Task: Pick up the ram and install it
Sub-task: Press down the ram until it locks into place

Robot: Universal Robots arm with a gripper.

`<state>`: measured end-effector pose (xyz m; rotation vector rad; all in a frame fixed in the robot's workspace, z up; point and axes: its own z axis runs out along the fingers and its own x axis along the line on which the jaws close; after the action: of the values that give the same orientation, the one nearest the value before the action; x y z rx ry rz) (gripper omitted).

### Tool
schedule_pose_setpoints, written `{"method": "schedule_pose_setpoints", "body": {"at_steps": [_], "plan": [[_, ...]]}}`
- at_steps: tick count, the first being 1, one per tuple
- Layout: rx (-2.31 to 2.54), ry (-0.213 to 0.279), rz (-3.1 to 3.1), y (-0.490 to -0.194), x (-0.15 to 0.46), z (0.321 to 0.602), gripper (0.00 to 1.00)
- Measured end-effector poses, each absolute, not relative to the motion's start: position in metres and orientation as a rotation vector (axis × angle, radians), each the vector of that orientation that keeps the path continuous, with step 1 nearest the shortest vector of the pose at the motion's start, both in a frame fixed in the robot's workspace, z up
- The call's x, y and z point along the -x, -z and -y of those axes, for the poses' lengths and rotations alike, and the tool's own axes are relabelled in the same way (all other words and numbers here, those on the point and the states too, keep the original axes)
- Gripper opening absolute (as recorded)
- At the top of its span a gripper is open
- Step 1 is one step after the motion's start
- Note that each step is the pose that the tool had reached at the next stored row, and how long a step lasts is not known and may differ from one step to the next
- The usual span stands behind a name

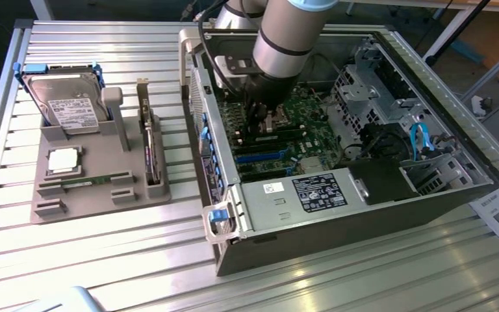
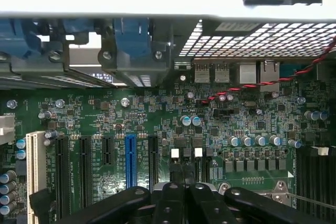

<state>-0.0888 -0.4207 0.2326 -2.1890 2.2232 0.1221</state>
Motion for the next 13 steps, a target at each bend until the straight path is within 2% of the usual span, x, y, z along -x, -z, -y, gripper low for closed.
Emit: {"method": "schedule_pose_setpoints", "body": {"at_steps": [13], "plan": [[2.189,-0.122,-2.223,-0.2317,0.0888,0.4243,0.10]]}}
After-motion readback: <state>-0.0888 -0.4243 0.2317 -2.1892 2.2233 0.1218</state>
